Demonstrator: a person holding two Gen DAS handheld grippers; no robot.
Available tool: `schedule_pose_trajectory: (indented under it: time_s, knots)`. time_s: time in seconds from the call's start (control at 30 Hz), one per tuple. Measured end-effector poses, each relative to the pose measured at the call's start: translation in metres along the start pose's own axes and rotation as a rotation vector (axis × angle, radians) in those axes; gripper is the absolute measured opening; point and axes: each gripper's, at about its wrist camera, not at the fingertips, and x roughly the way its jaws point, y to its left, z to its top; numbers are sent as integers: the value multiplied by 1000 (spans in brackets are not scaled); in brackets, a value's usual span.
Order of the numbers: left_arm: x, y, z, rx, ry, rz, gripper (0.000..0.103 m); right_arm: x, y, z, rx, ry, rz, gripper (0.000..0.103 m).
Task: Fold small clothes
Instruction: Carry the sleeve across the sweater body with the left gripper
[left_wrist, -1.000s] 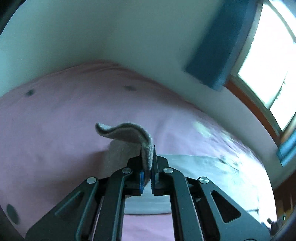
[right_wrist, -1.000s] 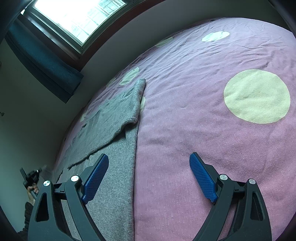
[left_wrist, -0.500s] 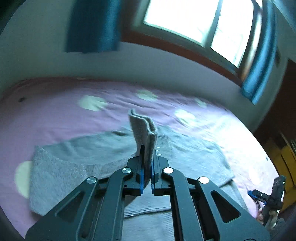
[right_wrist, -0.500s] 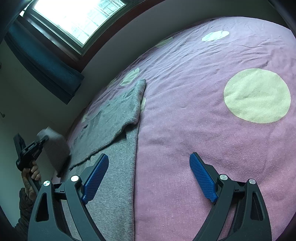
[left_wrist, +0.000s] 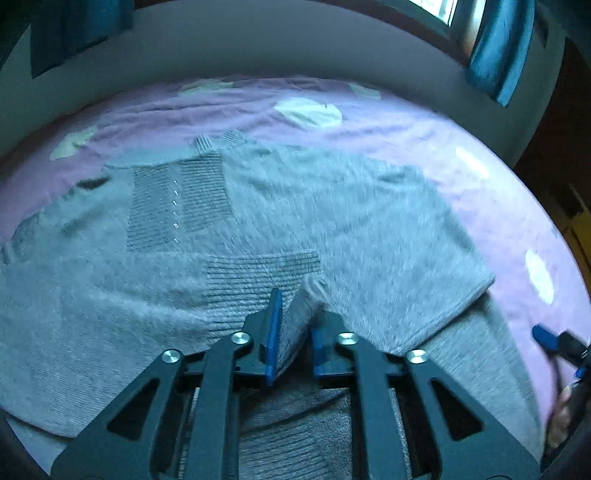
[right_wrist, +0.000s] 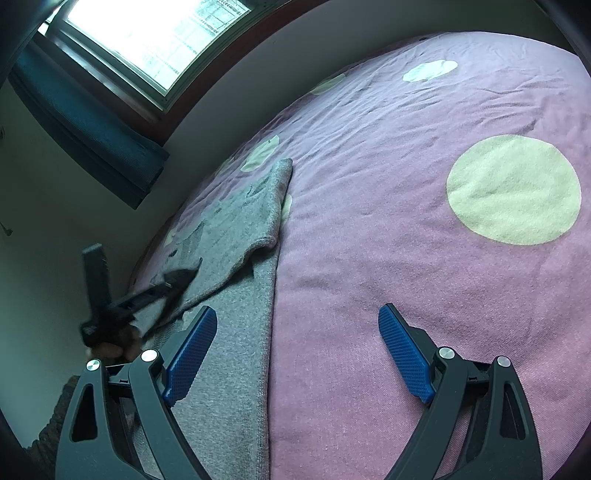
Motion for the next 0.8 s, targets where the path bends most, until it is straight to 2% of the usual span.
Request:
schedule_pose_trajectory:
  time_s: [0.03, 0.1, 0.27, 0.4, 0.5, 0.53, 0.63, 0.7, 0.77, 0.8]
  knots:
    - [-4, -3, -2, 10, -9, -1, 22, 0, 0, 0, -1, -2, 1, 88]
    - [-19, -4, -4, 14, -25, -15, 36, 0, 1, 0, -1, -3, 3, 88]
    - [-82, 30, -26, -24, -113, -36, 47, 0, 3, 2, -16, 11, -4, 88]
    - [-126, 91, -60, -103, -126, 17, 48, -9, 21, 10, -46, 38, -37, 88]
    - [-147, 136, -85, -165, -129, 86, 48, -16, 51, 20, -39, 43, 76, 88]
    - [-149, 155, -94, -185, -126, 133, 48, -11, 67, 24, -39, 65, 130, 88]
    - [-153, 193, -113, -251, -100, 216, 48, 17, 106, 28, -62, 130, 199, 86]
    - [-151, 215, -124, -320, -85, 231, 48, 43, 127, 30, -93, 173, 196, 78]
    - [-149, 225, -129, -351, -80, 240, 48, 86, 146, 31, -102, 240, 168, 65]
    - [-149, 229, -131, -368, -80, 239, 48, 99, 149, 32, -97, 262, 157, 62]
